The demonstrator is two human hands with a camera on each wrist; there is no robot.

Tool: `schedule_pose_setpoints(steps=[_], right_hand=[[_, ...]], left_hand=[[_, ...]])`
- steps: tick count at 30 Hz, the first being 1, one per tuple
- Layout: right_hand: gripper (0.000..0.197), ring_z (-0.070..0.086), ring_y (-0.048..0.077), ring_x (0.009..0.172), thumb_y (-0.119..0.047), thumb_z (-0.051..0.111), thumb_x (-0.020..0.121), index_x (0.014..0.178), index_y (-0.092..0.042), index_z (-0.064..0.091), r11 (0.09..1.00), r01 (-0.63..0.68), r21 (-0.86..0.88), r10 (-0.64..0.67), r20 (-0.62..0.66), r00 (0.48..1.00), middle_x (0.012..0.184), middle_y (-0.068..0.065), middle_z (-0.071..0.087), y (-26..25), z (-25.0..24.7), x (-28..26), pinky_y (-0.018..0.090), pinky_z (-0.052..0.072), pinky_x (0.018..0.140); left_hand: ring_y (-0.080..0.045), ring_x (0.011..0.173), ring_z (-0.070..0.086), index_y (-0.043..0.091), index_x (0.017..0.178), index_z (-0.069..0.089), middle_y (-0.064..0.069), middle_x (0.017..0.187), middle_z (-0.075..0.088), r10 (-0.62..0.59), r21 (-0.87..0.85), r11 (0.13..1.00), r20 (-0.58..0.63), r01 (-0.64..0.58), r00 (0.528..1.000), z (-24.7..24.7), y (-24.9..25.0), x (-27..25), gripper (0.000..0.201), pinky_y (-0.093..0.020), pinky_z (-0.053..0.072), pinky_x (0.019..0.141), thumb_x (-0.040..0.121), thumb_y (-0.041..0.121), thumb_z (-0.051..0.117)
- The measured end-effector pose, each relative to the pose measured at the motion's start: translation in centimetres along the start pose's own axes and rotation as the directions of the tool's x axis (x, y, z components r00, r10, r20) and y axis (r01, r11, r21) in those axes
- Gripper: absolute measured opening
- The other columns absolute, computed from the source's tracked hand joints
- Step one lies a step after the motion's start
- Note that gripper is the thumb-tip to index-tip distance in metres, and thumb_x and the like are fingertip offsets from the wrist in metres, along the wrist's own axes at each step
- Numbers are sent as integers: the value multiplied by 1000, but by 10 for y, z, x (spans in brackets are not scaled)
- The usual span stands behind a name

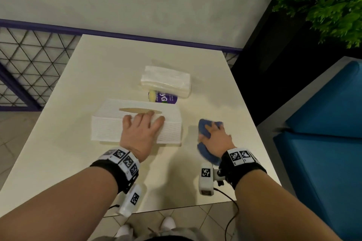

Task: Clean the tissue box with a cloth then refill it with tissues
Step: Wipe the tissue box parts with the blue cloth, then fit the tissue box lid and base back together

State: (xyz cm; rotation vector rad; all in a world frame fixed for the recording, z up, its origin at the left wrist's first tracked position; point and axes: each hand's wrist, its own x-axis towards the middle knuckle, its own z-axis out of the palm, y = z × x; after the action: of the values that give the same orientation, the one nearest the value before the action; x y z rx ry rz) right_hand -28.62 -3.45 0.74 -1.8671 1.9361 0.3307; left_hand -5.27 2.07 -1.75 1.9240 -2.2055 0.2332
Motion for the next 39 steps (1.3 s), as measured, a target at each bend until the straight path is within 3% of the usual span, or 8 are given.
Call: schedule_pose_setpoints(steps=[9,14,21,24,28,30,34,39], right_hand=[[61,50,25,127,-13,46,88,147,-21,33,954,205,220,-167,-180,969,135,6,58,-50,-13,-8,46,15,120],[64,38,24,133,-18,55,85,146,-19,36,858,491,150,-470,-155,869,146,4,46,-91,-5,-12,29,34,108],[68,50,32,120,-39,66,80,138,-15,39,767,578,-279,-563,139,815,128,11,56,-144,21,3,42,38,105],[77,48,29,127,-43,67,80,146,-22,33,806,583,-104,-580,63,812,138,10,51,-149,13,10,40,39,107],[73,53,20,126,-39,68,82,147,-29,37,721,546,427,-604,-1,797,139,1,54,-147,-13,4,35,42,106],[59,61,17,117,-27,67,87,141,-28,46,583,442,682,-616,17,788,130,-4,62,-146,-23,-7,31,49,98],[63,63,12,113,-27,71,85,140,-36,44,471,371,800,-641,20,768,125,-8,65,-148,-31,-18,28,53,92],[84,64,8,109,-28,88,65,136,-44,45,483,396,781,-651,18,759,116,-10,68,-145,-30,-17,30,55,90]], left_hand=[[-28,106,58,26,124,47,-7,123,61,50,-85,995,86,-43,995,13,11,-20,73,-47,33,86,55,18,68],[-22,78,55,21,103,53,-1,96,59,95,-335,938,-7,-92,995,11,-15,-42,32,-34,36,71,72,26,53],[4,60,50,30,75,54,16,70,56,-49,-574,724,511,383,858,3,-33,-59,17,-8,37,57,85,36,67],[-6,80,59,24,89,57,10,88,64,-210,-573,546,613,612,761,2,-43,-57,27,-17,42,70,82,49,67],[-21,112,62,11,123,49,-4,117,65,-270,-778,-245,628,579,730,-11,-52,-52,85,-29,48,90,58,55,82],[-29,119,59,5,127,50,-12,123,65,-238,-765,-493,576,414,782,-22,-52,-43,67,-36,47,98,72,30,77],[-29,116,61,2,130,51,-16,125,64,-191,-721,-622,518,306,833,-38,-48,-27,53,-37,50,98,80,10,68],[-28,116,61,8,131,52,-13,126,64,-145,-724,-583,539,368,830,-38,-43,-24,57,-42,51,96,77,17,68]])
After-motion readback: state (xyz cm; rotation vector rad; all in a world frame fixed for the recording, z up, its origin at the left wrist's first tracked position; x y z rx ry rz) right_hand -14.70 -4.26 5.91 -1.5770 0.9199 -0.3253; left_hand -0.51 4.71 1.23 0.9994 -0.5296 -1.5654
